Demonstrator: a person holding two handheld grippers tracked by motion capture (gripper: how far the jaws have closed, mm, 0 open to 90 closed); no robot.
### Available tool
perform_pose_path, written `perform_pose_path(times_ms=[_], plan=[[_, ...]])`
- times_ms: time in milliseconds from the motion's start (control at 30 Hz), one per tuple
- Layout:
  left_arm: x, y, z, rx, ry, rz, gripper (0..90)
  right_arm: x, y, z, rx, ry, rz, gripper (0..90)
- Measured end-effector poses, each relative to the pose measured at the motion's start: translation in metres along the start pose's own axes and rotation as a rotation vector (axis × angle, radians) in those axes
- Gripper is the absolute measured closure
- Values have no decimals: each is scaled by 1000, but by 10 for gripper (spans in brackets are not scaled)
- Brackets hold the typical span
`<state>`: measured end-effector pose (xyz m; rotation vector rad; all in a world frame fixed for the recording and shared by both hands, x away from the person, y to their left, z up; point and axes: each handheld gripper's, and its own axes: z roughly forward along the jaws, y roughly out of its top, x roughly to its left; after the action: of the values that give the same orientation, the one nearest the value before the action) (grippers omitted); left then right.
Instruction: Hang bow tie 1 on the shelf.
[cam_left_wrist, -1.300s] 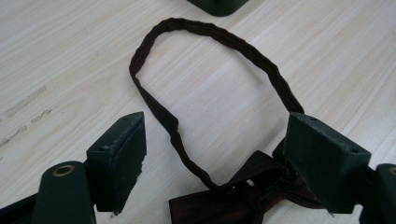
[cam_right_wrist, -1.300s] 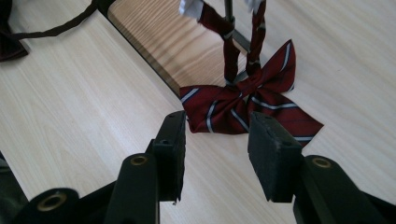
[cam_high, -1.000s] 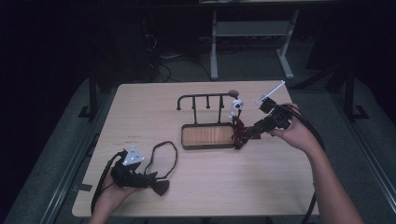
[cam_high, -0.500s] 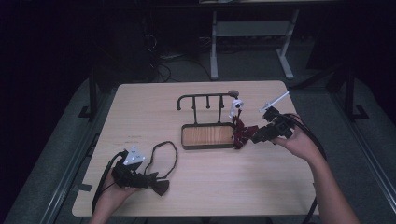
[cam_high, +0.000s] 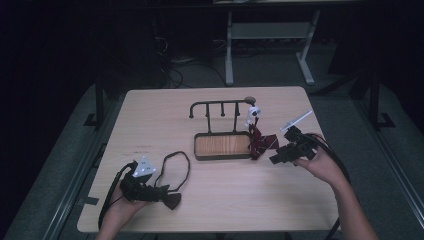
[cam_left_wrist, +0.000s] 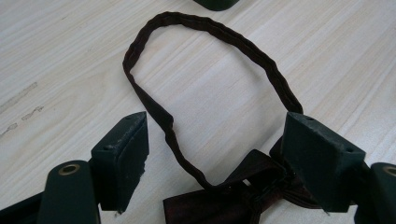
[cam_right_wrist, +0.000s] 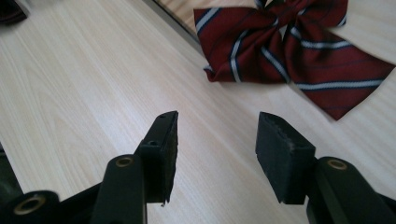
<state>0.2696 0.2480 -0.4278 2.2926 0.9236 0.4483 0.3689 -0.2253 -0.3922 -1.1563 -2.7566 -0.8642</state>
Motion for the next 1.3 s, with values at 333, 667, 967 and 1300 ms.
perform_pose_path(times_ms=[333, 667, 967, 1300], plan=[[-1, 0, 1, 12, -3, 10, 240, 4, -13, 4, -8, -2, 11, 476], [0, 0, 2, 15, -5, 7, 242, 6, -27, 11, -26, 10, 25, 468], [-1, 0, 3, 26, -5, 5, 244, 8, -42, 17, -55, 21, 36, 462], [-1, 1, 3, 39, 2, 32, 267, 8, -53, 18, -78, 23, 59, 455]])
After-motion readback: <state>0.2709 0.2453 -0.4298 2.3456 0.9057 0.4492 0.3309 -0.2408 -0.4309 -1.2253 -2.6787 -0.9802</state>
